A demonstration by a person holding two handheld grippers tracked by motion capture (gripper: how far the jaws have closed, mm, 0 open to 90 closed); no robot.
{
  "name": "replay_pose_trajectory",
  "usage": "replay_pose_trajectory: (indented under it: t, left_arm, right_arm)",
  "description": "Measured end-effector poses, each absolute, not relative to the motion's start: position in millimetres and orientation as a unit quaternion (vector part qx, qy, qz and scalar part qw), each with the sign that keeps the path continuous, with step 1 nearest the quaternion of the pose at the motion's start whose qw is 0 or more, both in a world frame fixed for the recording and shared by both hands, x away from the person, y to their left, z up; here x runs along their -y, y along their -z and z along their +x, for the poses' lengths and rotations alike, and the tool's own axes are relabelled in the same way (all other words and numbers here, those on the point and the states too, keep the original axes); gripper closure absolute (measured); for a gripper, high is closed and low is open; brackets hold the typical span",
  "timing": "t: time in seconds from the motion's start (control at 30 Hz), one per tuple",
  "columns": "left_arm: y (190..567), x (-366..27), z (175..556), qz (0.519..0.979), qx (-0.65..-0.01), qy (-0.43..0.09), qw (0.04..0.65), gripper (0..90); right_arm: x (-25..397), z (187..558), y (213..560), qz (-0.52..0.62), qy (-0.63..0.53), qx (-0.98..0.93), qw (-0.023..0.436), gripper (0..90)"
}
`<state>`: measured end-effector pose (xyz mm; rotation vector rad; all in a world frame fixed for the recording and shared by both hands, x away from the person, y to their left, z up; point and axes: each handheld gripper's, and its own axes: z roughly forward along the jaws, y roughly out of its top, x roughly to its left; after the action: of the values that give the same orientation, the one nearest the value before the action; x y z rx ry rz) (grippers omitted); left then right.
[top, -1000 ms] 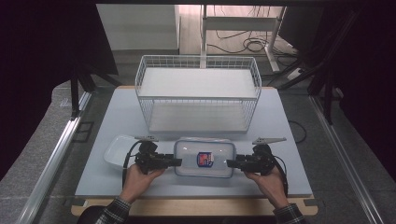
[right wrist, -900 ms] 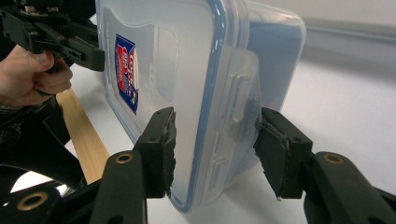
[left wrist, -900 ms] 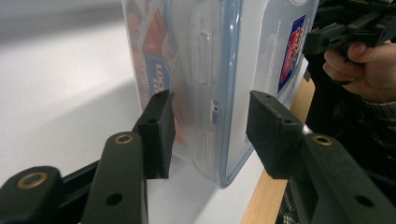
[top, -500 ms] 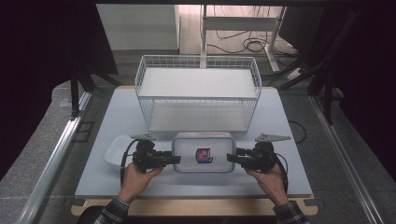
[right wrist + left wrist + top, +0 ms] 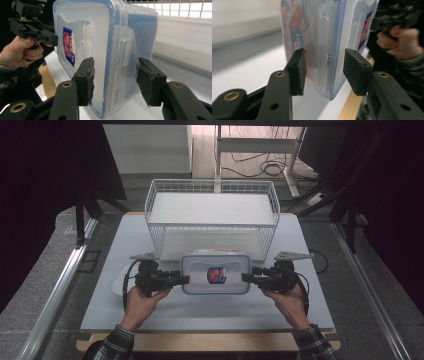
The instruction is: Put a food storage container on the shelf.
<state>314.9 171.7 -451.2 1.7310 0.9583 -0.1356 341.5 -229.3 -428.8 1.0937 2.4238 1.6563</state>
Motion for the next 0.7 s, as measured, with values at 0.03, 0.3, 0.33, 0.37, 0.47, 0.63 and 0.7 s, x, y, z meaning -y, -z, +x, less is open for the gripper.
replay_pose_trajectory:
  t: [0.03, 0.3, 0.33, 0.37, 0.47, 0.63, 0.7]
  left_arm:
    - [447.9, -173.2, 315.3, 0.729, -0.403, 0.055, 0.550, 55.2]
    - [423.7, -180.3, 320.3, 0.726, -0.395, 0.035, 0.562, 55.2]
    - [420.8, -180.6, 321.2, 0.726, -0.395, 0.033, 0.562, 55.2]
    - [418.5, -180.7, 322.6, 0.726, -0.393, 0.031, 0.564, 55.2]
    - [411.3, -180.8, 326.8, 0.725, -0.391, 0.028, 0.566, 55.2]
    - [399.9, -180.1, 334.7, 0.726, -0.388, 0.024, 0.568, 55.2]
    - [395.1, -179.9, 338.7, 0.726, -0.386, 0.023, 0.569, 55.2]
  right_arm:
    - [228.6, 342.7, 425.6, 0.348, -0.531, -0.773, 0.003, 49.8]
    - [219.7, 349.8, 398.8, 0.335, -0.537, -0.774, 0.017, 49.8]
    - [219.4, 350.6, 395.4, 0.335, -0.536, -0.774, 0.019, 49.8]
    - [218.9, 351.7, 392.6, 0.334, -0.538, -0.774, 0.021, 49.8]
    - [218.6, 354.8, 384.4, 0.333, -0.541, -0.772, 0.024, 49.7]
    - [219.1, 361.4, 373.7, 0.335, -0.544, -0.769, 0.029, 49.6]
    - [219.1, 363.7, 368.8, 0.336, -0.547, -0.766, 0.032, 49.6]
